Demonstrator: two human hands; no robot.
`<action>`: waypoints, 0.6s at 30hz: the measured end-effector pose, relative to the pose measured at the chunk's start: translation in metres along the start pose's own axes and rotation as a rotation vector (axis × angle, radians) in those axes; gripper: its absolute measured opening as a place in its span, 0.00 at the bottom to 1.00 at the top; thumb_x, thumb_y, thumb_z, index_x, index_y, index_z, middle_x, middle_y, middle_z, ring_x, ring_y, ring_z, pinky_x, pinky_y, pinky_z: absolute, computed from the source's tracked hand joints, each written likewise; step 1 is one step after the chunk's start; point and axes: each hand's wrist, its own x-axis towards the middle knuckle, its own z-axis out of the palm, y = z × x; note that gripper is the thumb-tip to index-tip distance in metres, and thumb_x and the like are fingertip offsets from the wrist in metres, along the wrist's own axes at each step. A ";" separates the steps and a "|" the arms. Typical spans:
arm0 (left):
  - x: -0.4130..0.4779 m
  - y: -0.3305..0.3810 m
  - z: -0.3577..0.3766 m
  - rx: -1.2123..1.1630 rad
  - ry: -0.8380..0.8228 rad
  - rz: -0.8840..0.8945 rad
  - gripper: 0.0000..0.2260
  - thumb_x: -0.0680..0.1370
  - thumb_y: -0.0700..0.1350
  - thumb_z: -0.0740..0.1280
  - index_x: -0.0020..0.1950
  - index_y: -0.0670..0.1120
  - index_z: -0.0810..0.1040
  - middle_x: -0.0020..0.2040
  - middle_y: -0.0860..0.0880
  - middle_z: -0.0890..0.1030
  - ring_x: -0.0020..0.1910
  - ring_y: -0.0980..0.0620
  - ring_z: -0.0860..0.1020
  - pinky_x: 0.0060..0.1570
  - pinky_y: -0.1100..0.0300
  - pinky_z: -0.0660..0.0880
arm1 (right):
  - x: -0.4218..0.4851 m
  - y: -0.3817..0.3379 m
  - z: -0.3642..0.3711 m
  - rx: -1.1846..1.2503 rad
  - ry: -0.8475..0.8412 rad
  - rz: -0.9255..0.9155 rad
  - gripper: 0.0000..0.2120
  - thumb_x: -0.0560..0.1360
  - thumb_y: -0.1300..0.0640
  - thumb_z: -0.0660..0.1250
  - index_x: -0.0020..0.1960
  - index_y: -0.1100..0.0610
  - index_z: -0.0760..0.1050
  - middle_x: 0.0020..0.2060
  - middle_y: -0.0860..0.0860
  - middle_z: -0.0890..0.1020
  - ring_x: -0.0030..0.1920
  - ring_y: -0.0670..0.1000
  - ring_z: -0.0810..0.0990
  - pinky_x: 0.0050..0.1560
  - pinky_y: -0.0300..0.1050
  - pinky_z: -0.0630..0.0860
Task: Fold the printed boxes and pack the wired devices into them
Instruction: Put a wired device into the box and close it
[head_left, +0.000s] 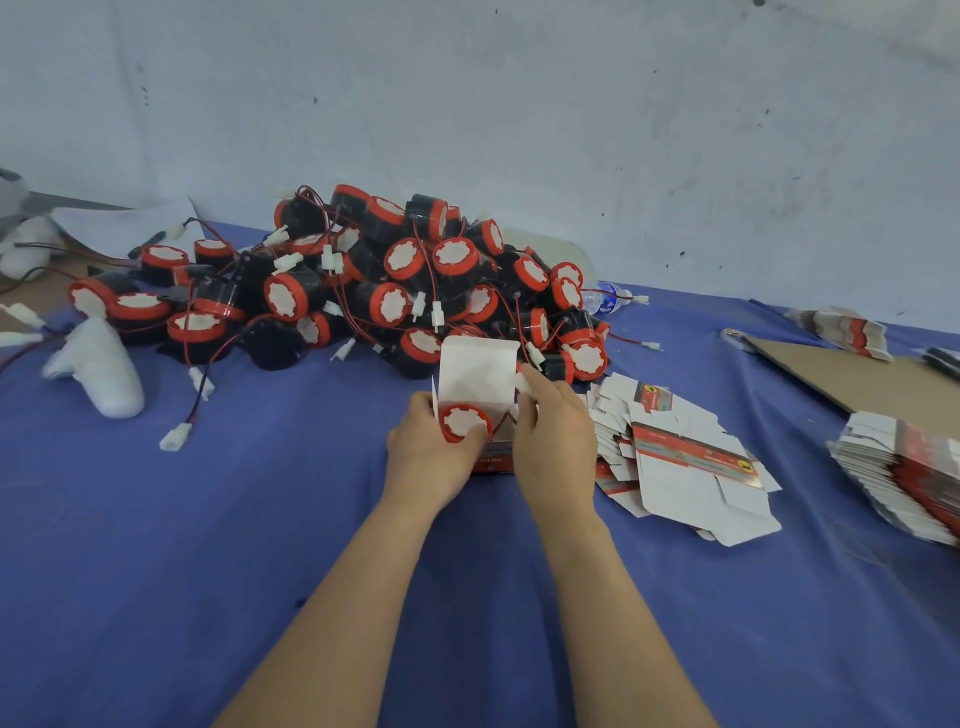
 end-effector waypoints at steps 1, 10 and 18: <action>0.000 0.000 0.000 0.001 0.002 -0.002 0.15 0.75 0.49 0.69 0.55 0.51 0.64 0.55 0.49 0.76 0.58 0.46 0.74 0.54 0.50 0.76 | 0.000 0.001 0.002 -0.053 -0.014 -0.027 0.18 0.82 0.60 0.57 0.70 0.56 0.71 0.59 0.54 0.78 0.59 0.55 0.72 0.57 0.48 0.69; -0.001 0.000 0.001 0.014 0.018 0.012 0.16 0.75 0.50 0.70 0.55 0.52 0.65 0.56 0.49 0.76 0.58 0.47 0.74 0.53 0.52 0.76 | 0.000 0.002 0.009 -0.158 0.007 0.091 0.05 0.79 0.54 0.63 0.52 0.55 0.74 0.43 0.50 0.78 0.50 0.52 0.72 0.47 0.41 0.54; -0.001 0.001 0.001 0.017 0.016 0.012 0.16 0.75 0.50 0.70 0.55 0.51 0.65 0.54 0.50 0.76 0.59 0.46 0.74 0.54 0.51 0.76 | -0.001 0.005 0.002 -0.290 -0.016 0.041 0.10 0.80 0.53 0.59 0.49 0.54 0.78 0.45 0.49 0.80 0.49 0.51 0.68 0.46 0.44 0.54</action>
